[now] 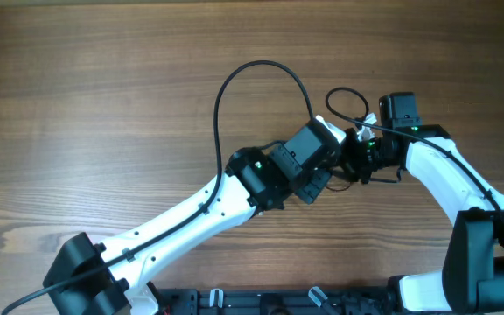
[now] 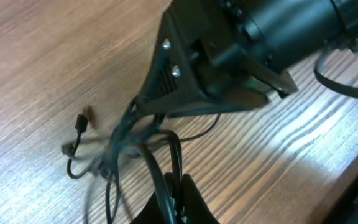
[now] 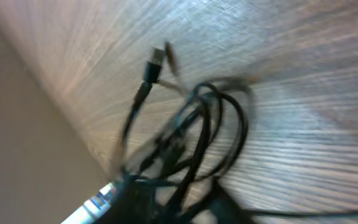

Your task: Untangle cables

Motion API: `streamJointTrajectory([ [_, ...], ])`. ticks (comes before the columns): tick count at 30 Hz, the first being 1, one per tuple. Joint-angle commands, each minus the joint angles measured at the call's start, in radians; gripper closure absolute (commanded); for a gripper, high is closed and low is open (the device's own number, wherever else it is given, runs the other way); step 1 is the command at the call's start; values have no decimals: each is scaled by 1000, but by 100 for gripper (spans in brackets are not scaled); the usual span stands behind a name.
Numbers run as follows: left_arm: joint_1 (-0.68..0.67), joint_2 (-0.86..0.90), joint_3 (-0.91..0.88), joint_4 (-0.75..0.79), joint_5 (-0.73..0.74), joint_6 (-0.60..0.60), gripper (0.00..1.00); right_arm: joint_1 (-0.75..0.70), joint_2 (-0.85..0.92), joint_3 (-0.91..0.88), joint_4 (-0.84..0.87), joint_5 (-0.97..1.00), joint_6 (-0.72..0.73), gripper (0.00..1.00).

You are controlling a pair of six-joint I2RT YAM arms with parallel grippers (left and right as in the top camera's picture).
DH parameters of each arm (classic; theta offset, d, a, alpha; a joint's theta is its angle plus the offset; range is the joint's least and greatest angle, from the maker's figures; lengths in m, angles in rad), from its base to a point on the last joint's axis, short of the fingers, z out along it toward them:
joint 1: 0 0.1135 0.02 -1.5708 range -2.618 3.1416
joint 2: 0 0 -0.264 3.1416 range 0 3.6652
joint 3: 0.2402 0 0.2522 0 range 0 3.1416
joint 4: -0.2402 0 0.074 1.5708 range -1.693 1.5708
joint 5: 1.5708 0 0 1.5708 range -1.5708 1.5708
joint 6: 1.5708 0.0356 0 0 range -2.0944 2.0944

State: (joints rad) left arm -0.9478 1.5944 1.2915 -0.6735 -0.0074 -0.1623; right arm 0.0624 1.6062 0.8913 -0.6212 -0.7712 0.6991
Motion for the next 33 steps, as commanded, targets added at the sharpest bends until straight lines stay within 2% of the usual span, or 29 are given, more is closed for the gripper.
streamJointTrajectory([
  [1,7,-79,5,11,18,-2,96,6,15,-3,34,-13,39,96],
  [7,66,-212,5,-1,18,-3,96,6,15,-3,38,190,117,96],
  [11,166,-300,5,-35,19,-3,96,5,15,-3,43,306,140,96],
  [14,256,-325,5,-63,45,-9,96,5,15,-3,87,293,139,96],
  [20,434,-296,3,-107,161,-10,96,5,-5,-1,249,114,116,96],
  [27,590,-220,3,-153,176,-29,95,-27,-94,1,282,141,98,96],
  [28,603,-212,3,-159,180,-29,92,-30,-107,1,297,141,79,96],
  [29,615,-204,3,-167,188,-28,83,-29,-120,1,309,141,66,96],
  [33,642,-185,3,-219,190,-24,69,-29,-166,1,315,142,60,96],
])
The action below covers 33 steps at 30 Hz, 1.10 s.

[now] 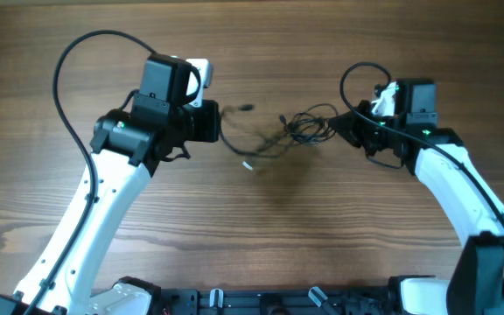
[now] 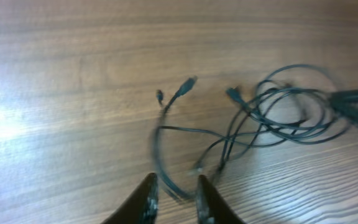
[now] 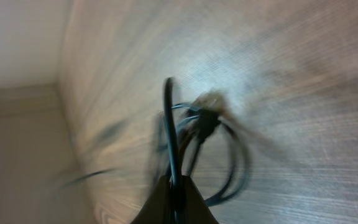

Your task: Untangle cables

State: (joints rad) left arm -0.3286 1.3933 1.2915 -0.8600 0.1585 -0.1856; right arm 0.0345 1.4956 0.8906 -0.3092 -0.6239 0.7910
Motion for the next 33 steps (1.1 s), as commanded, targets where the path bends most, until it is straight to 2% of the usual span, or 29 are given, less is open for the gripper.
streamJointTrajectory([
  [1,27,17,3,-47,24,-1,65,-1,-61,2,-6,-6,-31,96],
  [6,31,21,3,-65,64,-5,59,7,-65,1,-120,-6,-51,96],
  [10,31,21,3,-27,222,-5,53,36,-65,1,-115,-110,-141,96],
  [12,31,34,3,41,404,-5,48,54,-65,1,-44,-259,-183,96],
  [13,31,40,3,50,427,-5,46,55,-65,1,-42,-262,-179,94],
  [15,31,58,3,66,472,-5,42,58,-65,1,-75,-194,-126,80],
  [16,31,69,3,68,481,-5,41,58,-64,1,-111,-122,-76,67],
  [18,27,97,3,64,481,-4,39,58,-63,1,-182,8,-18,55],
  [22,3,164,3,64,481,0,32,58,-63,1,-317,232,1,52],
  [29,-85,275,3,101,472,26,27,58,-63,1,-468,445,-5,52],
  [33,-132,324,3,113,438,24,28,58,-63,1,-482,430,-28,48],
])
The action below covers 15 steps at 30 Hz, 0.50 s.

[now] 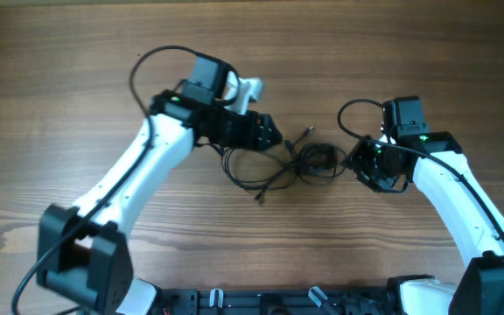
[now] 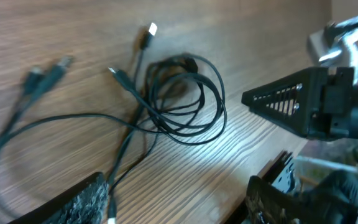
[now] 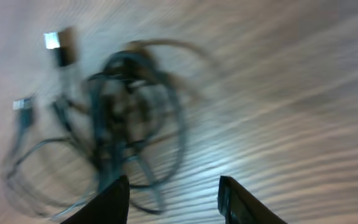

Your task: Untangle cables

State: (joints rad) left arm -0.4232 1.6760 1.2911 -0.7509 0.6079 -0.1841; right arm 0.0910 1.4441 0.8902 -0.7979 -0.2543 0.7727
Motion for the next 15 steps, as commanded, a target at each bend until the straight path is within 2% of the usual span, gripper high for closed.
streamJointTrajectory([
  [1,-46,51,3,2,-19,17,30,2,-12,2,26,23,-43,48],
  [5,-53,70,3,1,-19,-39,35,2,-12,2,102,-116,-82,47],
  [9,-53,74,3,6,-26,-116,36,2,-12,2,214,-293,-148,51],
  [11,-53,74,3,8,-27,-134,36,2,-11,1,220,-295,-149,59],
  [15,-53,74,3,7,-34,-139,36,2,5,-2,199,-246,-198,62],
])
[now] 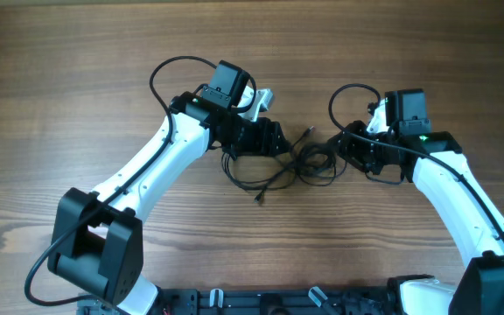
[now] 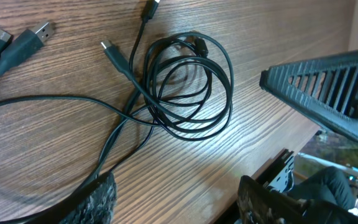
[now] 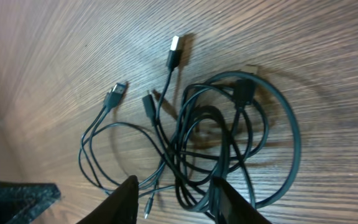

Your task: Untangle cables

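Observation:
A tangle of thin black cables (image 1: 297, 163) lies on the wooden table between both arms. Its coiled part (image 2: 188, 87) has several plug ends (image 2: 27, 40) spreading out to the left. My left gripper (image 1: 272, 140) is at the tangle's left side. In the left wrist view it (image 2: 179, 200) is open with bare wood between its fingers (image 2: 98, 198). My right gripper (image 1: 346, 150) is at the coil's right side. In its own view it (image 3: 174, 202) is open, low over the coil (image 3: 235, 146), with strands running between the fingertips.
The wooden table (image 1: 77, 79) spreads wide on all sides. A loose strand with a small plug (image 1: 259, 198) trails toward the front. Each arm's own black supply cable loops above its wrist (image 1: 344, 92).
The cables lie in the same spot. My right gripper has come closer to the coil from the right, and the left gripper has shifted slightly toward it. Both remain open.
First both grippers were close together at the right, with the tangle bunched between them. Then the arms were far apart, each shut on the cables stretched between them. Later the cables lay released mid-table with both grippers open, now close on either side.

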Motion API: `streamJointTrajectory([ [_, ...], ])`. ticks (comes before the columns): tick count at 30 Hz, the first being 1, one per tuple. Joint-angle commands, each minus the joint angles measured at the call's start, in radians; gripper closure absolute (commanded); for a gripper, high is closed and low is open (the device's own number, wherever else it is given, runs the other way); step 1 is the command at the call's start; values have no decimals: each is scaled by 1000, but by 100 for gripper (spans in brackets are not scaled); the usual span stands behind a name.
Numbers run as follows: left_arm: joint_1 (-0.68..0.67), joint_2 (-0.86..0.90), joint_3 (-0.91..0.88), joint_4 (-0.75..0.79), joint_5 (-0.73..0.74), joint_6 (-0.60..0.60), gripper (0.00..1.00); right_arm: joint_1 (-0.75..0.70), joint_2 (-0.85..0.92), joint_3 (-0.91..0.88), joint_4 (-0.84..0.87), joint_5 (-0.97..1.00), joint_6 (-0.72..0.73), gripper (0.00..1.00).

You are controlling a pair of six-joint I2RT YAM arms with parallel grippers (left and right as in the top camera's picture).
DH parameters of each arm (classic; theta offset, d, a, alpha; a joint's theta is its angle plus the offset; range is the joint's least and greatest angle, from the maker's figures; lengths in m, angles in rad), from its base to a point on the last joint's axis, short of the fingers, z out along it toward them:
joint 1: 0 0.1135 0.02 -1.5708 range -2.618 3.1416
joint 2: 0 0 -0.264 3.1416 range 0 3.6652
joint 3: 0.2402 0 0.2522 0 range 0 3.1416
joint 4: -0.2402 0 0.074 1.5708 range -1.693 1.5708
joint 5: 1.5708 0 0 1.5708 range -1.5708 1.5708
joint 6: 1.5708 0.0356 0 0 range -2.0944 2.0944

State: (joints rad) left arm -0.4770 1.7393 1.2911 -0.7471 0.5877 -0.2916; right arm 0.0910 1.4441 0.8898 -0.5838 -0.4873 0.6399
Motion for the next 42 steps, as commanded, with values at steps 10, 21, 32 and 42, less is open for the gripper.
streamJointTrajectory([
  [10,1,10,3,3,-17,-31,36,2,143,-26,0,-133,-131,64],
  [21,1,10,3,-6,-24,-31,36,2,194,-28,-218,184,-115,80],
  [32,1,10,-12,-79,-141,-48,37,2,198,-11,-203,44,-169,73],
  [42,3,10,-89,-110,-404,-224,33,2,194,158,-349,101,-170,68],
])
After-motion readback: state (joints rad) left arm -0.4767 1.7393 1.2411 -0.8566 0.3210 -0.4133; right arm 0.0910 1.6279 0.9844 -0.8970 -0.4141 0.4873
